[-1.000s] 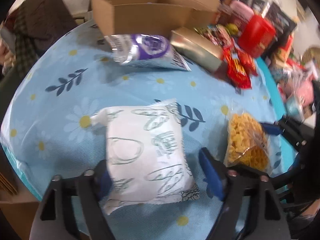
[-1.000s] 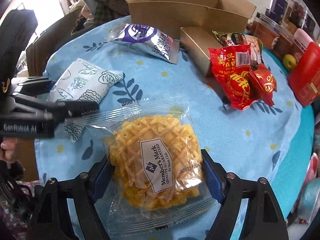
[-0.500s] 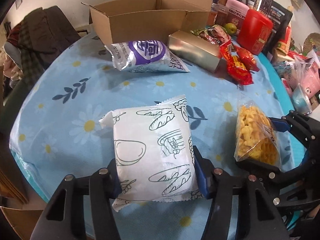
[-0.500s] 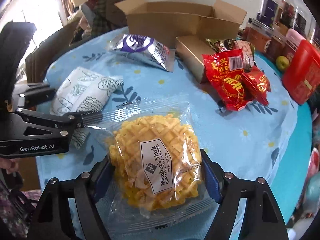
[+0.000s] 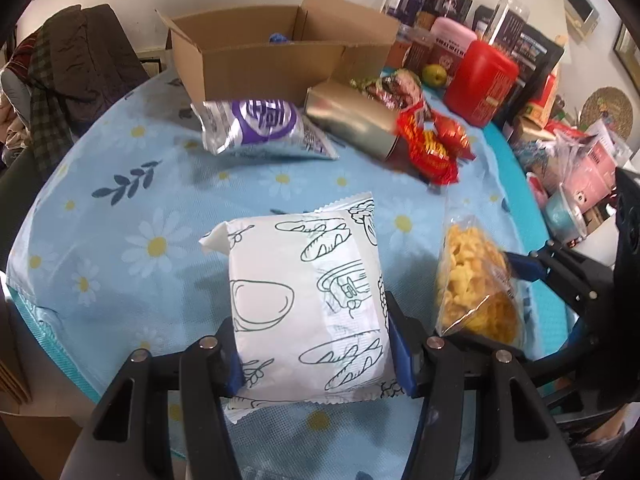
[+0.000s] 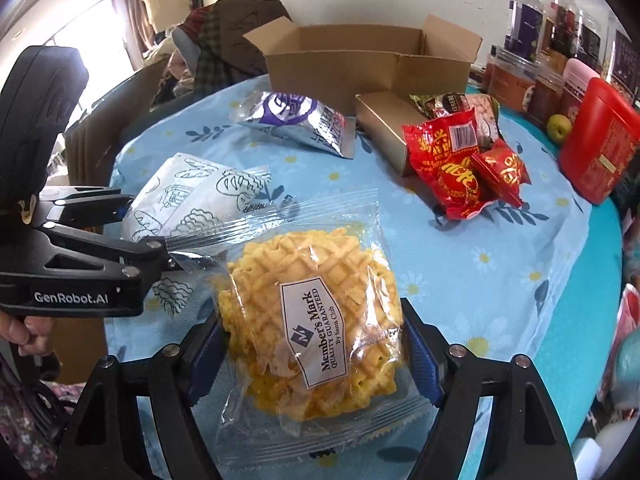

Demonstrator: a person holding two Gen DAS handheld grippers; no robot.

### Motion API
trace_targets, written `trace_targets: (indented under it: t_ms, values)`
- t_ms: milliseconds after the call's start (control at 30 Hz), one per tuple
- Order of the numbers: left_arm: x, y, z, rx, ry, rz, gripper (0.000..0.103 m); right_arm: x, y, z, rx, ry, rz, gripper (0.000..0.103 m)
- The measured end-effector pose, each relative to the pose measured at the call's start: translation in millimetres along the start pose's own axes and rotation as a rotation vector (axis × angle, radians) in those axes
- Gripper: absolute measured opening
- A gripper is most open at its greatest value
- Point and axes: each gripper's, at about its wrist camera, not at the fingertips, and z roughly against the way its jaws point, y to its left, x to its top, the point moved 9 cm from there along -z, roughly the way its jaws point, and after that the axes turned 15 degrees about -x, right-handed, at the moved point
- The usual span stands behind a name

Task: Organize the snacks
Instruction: 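Carry the bread bag with the left gripper while the right gripper carries the waffle pack to the box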

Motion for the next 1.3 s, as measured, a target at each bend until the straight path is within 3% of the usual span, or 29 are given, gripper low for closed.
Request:
trace_targets:
  t_ms: [767, 1300]
  values:
    - [79, -25, 56, -0.054, -0.219, -0.092, 0.055, 84, -17, 50, -0.02, -0.191, 0.017, 0.078]
    - [177, -31, 83, -0.045, -0.37, -0.215, 0.055, 180, -48, 65, -0.089, -0.332, 0.016, 0.078]
